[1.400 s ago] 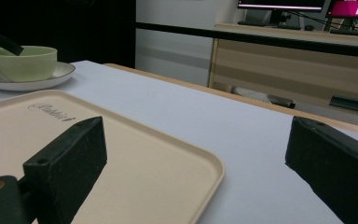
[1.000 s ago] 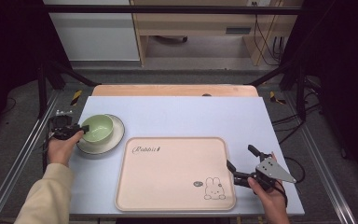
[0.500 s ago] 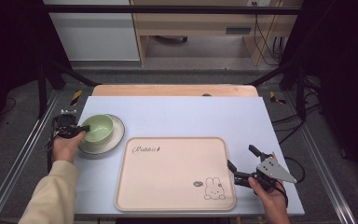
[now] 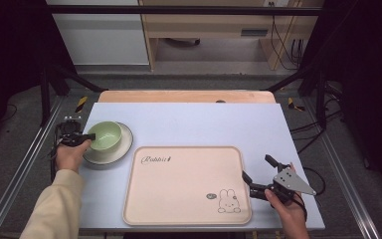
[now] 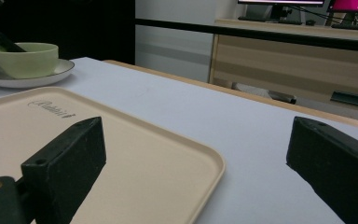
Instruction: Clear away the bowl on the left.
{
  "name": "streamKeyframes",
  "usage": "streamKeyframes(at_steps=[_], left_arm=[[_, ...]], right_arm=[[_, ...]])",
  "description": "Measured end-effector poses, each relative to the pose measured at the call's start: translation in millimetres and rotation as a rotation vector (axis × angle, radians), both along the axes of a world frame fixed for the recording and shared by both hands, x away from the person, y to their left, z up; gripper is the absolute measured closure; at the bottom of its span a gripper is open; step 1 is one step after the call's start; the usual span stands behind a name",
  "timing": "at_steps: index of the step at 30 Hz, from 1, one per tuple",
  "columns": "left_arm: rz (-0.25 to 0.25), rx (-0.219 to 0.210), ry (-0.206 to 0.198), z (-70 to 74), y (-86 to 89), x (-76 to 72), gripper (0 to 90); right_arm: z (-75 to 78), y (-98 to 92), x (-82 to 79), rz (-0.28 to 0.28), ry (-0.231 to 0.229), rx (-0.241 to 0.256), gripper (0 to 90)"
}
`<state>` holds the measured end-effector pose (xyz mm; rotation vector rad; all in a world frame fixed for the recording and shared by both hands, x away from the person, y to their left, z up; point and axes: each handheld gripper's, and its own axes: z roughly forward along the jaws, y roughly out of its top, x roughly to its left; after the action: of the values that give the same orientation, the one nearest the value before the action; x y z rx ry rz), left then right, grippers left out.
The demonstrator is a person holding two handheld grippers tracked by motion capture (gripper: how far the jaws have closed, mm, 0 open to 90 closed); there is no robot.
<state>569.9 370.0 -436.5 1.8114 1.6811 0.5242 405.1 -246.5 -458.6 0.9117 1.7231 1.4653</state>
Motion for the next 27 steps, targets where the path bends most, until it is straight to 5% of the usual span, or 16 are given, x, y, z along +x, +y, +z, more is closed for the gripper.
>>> streamKeyframes(at_steps=[5, 8, 13, 15, 18, 27], left_arm=[[0.016, -0.047, 0.014, 2.3, 1.7, -2.8, 83.4], [0.02, -0.037, 0.006, 6.9, 0.4, -6.4, 83.7], [0.051, 0.016, -0.089, 20.2, -5.4, -17.5, 82.2], [0.05, 0.002, -0.107, 24.0, -6.8, -20.6, 82.2], [0.03, -0.049, -0.132, 34.8, -13.1, -26.9, 82.2], [-0.081, -0.095, -0.164, 58.3, -42.4, -35.4, 82.2]], right_arm=[[-0.2, 0.3, 0.3, 0.0, 0.001, 0.001, 4.8], [-0.1, 0.6, 0.4, 0.002, 0.0, 0.001, 4.8], [0.1, 2.4, 0.0, 0.015, -0.004, 0.01, 4.7], [-0.7, 3.9, 0.5, 0.015, 0.0, 0.002, 4.7], [0.4, 5.7, -0.1, 0.021, -0.005, -0.003, 4.7], [1.3, 2.5, -0.4, 0.009, -0.016, 0.01, 4.7]])
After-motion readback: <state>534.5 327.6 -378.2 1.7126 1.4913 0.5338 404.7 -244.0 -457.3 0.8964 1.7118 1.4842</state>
